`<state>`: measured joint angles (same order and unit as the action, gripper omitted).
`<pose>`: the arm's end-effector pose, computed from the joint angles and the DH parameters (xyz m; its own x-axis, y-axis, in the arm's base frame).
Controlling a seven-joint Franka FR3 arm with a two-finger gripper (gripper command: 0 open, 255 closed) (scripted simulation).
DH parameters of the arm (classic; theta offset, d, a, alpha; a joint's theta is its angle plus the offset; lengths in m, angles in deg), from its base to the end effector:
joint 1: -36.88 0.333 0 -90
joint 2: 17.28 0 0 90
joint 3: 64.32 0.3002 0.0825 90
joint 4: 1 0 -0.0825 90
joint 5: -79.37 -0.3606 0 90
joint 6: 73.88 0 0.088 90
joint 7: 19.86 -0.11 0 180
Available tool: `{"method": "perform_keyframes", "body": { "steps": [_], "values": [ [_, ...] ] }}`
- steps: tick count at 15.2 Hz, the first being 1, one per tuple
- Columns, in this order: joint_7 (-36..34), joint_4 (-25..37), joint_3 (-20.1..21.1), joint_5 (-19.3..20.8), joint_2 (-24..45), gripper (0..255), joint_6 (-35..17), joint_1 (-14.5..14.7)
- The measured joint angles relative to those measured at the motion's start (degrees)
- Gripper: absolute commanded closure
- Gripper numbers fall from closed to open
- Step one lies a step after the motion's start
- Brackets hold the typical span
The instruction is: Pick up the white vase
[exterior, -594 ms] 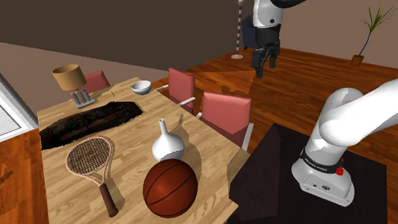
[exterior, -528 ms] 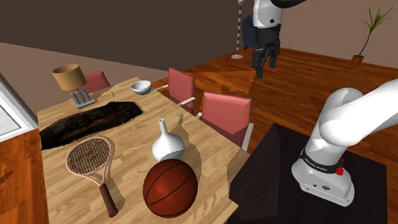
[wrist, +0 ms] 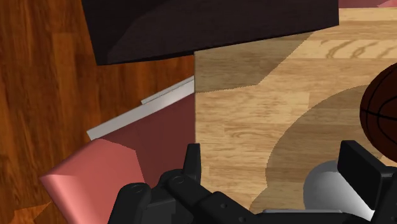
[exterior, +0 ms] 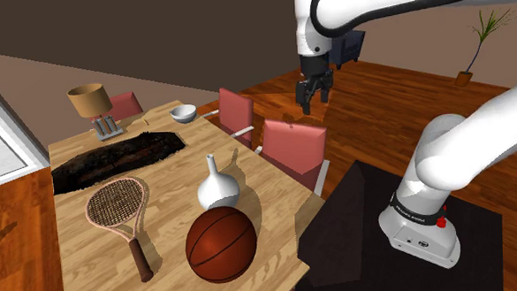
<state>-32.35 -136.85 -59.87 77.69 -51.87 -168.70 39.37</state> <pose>0.3395 0.0478 0.5175 0.9871 -0.1184 -0.1074 -0.1147 -0.9926 0.0395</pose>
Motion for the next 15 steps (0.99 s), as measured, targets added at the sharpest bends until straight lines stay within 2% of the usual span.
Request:
{"method": "perform_keyframes", "body": {
  "steps": [6,15],
  "values": [
    [-4.6,2.2,3.7,-1.6,10.1,0,-9.2,1.1],
    [-11.2,12.2,7.7,0.0,28.9,0,-19.5,2.1]
  ]
}}
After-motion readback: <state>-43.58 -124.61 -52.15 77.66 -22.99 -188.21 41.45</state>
